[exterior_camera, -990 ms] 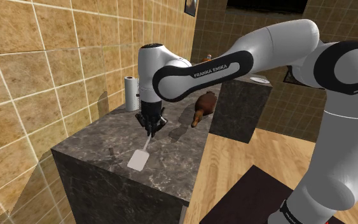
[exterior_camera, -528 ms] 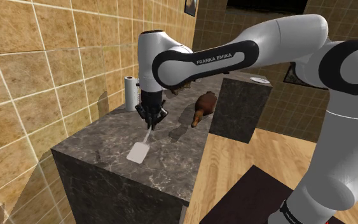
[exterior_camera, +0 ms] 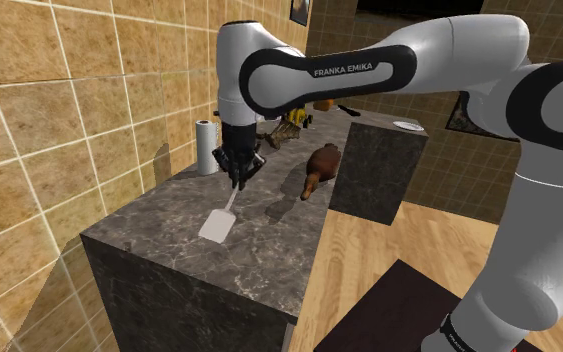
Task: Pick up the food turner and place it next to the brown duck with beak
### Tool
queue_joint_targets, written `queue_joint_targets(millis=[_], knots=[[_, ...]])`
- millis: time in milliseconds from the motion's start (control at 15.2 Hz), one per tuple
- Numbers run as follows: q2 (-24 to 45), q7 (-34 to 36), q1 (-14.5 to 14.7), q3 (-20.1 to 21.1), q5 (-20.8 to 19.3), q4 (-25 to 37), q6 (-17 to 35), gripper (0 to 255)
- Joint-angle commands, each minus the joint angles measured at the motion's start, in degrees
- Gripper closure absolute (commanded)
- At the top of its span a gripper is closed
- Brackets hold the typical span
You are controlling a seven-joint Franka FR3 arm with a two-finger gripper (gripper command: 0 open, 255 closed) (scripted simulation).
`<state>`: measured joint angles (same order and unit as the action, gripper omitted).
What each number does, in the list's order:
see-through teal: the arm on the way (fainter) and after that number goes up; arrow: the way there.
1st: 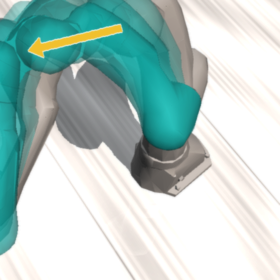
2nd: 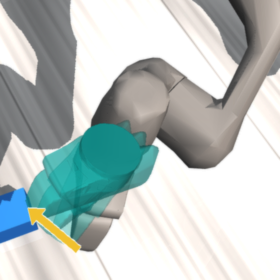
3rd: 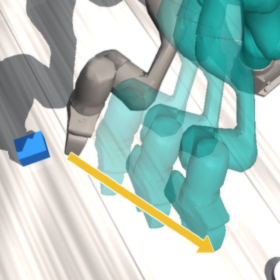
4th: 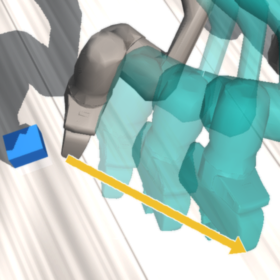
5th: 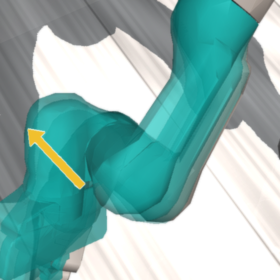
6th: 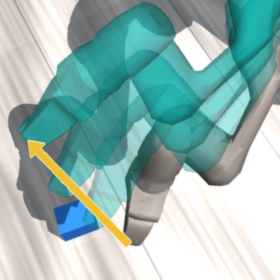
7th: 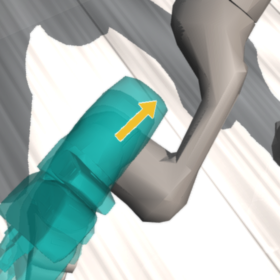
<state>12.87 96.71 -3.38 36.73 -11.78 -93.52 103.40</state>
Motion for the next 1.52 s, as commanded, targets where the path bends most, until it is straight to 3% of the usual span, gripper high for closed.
queue_joint_targets(millis=[0, 858, 1254, 1452], knots=[[0.0, -0.1, 0.1, 0.1, 0.1, 1.5, -1.6, 255], [-1.7, -17.3, -10.8, -6.1, 2.1, 0.2, 0.3, 255], [1.0, -24.2, -14.7, -8.9, 1.5, 3.9, -0.3, 255], [1.2, -24.4, -15.0, -9.0, 1.4, 2.6, 1.2, 255]])
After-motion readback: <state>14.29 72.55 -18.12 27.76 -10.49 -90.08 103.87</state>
